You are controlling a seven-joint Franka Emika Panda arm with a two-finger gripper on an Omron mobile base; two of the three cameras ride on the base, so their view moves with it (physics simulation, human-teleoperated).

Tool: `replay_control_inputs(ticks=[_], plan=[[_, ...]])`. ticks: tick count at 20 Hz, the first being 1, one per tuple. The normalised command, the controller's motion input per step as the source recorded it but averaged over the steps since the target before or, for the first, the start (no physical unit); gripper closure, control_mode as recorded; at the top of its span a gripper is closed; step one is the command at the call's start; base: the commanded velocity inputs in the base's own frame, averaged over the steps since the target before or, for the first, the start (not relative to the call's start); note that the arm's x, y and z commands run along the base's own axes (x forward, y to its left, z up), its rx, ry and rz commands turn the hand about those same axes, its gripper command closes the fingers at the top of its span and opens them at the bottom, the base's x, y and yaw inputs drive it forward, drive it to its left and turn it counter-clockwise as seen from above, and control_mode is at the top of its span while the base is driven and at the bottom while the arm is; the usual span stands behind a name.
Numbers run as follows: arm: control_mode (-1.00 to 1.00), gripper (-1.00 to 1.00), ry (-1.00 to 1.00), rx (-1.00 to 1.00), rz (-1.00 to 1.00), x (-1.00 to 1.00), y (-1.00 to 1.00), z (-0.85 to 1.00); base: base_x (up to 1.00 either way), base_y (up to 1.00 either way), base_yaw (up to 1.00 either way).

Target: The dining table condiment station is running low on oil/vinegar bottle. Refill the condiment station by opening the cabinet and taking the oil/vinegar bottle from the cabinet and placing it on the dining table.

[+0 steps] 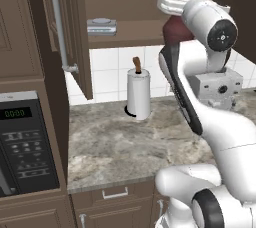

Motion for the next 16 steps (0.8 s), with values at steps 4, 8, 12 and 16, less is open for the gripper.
replay_control_inputs(ticks=[4,8,12,16], plan=[[-1.0,1.0,0.23,0.0,0.0,-1.0,0.0,-1.0,0.0,0.0,0.0],[-1.0,1.0,0.18,0.0,0.0,-0.82,-0.21,-0.81,0.0,0.0,0.0],[-1.0,1.0,0.0,0.0,-0.02,-0.02,-0.06,0.0,0.0,0.0,0.0],[-1.0,1.0,0.0,0.0,0.0,0.0,0.0,0.0,0.0,0.0,0.0]])
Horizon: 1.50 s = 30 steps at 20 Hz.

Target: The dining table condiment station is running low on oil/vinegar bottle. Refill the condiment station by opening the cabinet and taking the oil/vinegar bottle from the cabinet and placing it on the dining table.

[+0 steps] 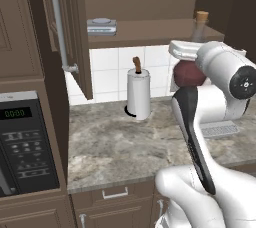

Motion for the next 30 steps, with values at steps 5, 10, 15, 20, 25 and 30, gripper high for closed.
replay_control_inputs(ticks=[5,10,15,20,25,30], plan=[[-1.0,1.0,0.0,0.0,0.0,0.0,0.0,0.0,0.0,0.0,0.0],[-1.0,1.0,0.0,0.0,0.0,0.0,0.0,0.0,0.0,0.0,0.0],[-1.0,1.0,0.0,0.0,0.0,-0.23,0.0,0.0,0.0,0.0,0.0],[1.0,1.0,0.0,0.0,-0.01,-0.37,0.0,0.0,-0.6,-0.07,-0.13],[1.0,1.0,0.0,0.0,0.0,0.0,0.0,0.0,-0.59,-0.08,-0.71],[1.0,1.0,0.0,0.0,0.0,0.0,0.0,0.0,-0.04,0.0,-0.92]])
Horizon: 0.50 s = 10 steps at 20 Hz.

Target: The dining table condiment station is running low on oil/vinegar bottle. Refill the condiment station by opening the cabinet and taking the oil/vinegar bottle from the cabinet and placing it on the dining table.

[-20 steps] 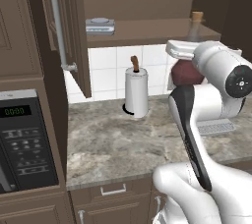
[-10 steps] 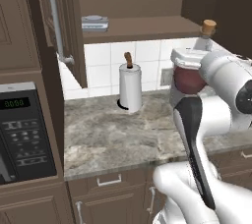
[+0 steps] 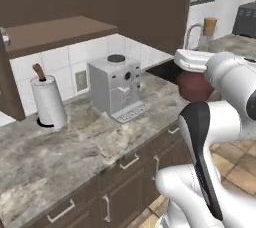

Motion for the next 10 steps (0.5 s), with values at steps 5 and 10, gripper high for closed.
replay_control_inputs(ticks=[5,10], plan=[[1.0,1.0,0.0,0.0,0.0,0.0,0.0,0.0,0.0,0.0,-1.0],[1.0,1.0,0.0,0.0,0.0,0.0,0.0,0.0,0.0,0.0,-0.99]])
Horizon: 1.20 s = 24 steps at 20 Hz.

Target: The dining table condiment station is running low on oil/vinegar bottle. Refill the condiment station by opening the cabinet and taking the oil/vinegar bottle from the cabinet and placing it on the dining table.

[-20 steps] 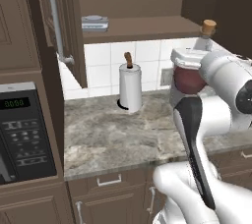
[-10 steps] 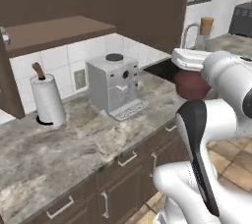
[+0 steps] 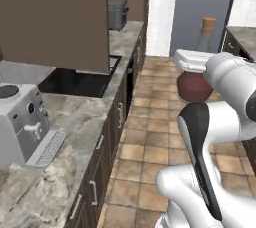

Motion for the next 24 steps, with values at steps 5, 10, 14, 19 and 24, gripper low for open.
replay_control_inputs(ticks=[5,10,14,19,24], plan=[[1.0,1.0,0.0,0.0,0.0,0.0,0.0,0.0,0.0,-0.02,-0.95],[1.0,1.0,0.0,0.0,0.0,0.0,0.0,0.0,0.0,-0.11,-0.92],[1.0,1.0,0.0,0.0,0.0,0.0,0.0,0.0,0.0,-0.19,-0.88],[1.0,1.0,0.0,0.0,0.0,0.0,0.0,0.0,0.0,-0.15,-0.91],[1.0,1.0,0.0,0.0,0.0,0.0,0.0,0.0,0.0,-0.22,-0.9]])
